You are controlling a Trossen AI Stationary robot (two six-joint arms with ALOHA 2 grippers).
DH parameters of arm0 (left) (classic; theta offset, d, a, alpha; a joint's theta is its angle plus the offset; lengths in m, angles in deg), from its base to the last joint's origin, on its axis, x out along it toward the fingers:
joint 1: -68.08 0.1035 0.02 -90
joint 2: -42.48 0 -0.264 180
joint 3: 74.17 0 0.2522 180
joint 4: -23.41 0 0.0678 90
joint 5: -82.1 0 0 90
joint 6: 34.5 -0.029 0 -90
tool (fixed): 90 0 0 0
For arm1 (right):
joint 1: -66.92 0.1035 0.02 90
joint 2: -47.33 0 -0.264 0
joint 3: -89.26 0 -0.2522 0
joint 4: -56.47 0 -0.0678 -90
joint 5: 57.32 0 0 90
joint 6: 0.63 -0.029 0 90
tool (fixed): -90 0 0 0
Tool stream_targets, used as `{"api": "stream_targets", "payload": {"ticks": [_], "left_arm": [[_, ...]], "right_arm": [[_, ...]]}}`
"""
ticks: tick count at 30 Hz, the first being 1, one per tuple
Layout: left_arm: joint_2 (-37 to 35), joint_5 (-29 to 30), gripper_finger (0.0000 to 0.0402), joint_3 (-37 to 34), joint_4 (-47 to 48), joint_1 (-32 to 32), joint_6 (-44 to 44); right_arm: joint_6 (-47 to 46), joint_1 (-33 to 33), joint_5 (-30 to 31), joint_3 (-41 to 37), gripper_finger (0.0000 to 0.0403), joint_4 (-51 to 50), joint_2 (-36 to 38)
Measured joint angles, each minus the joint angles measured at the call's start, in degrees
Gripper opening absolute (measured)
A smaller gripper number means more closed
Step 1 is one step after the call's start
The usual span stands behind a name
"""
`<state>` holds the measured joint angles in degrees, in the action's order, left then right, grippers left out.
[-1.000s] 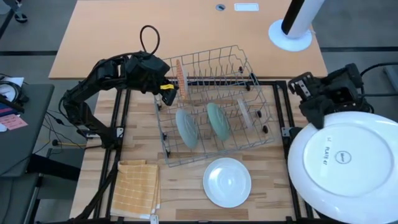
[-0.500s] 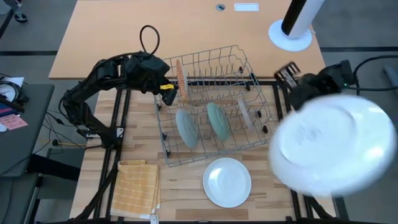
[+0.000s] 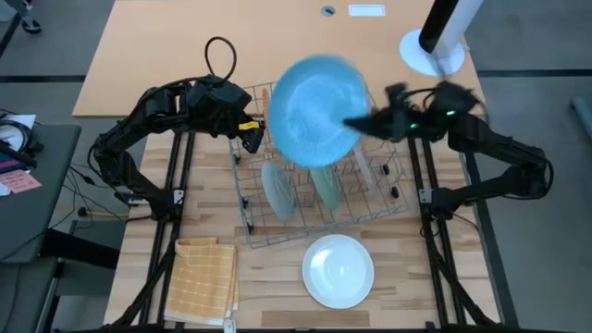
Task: Sort dishes
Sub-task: Put the blue patterned plate in the dish rack
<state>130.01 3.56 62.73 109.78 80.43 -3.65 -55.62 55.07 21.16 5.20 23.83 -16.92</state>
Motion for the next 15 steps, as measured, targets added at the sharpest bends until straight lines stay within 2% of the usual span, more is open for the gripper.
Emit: {"api": "stream_targets", "payload": {"ticks": [4, 10, 15], "left_arm": [[0.0, 0.6, 0.0000, 0.0, 0.1, 0.9, 1.0], [-0.7, 1.3, 0.0000, 0.0, 0.4, 2.5, 5.0], [-1.3, 2.3, 0.0000, 0.0, 0.4, 2.7, 5.4]], "right_arm": [[-0.8, 0.1, 2.8, 0.0, 0.0000, -10.0, 0.6], [-2.3, -0.3, 10.4, 0.1, 0.0000, -22.2, 2.2], [-2.2, -0.1, 10.5, 0.1, 0.0000, -28.2, 2.9]]}}
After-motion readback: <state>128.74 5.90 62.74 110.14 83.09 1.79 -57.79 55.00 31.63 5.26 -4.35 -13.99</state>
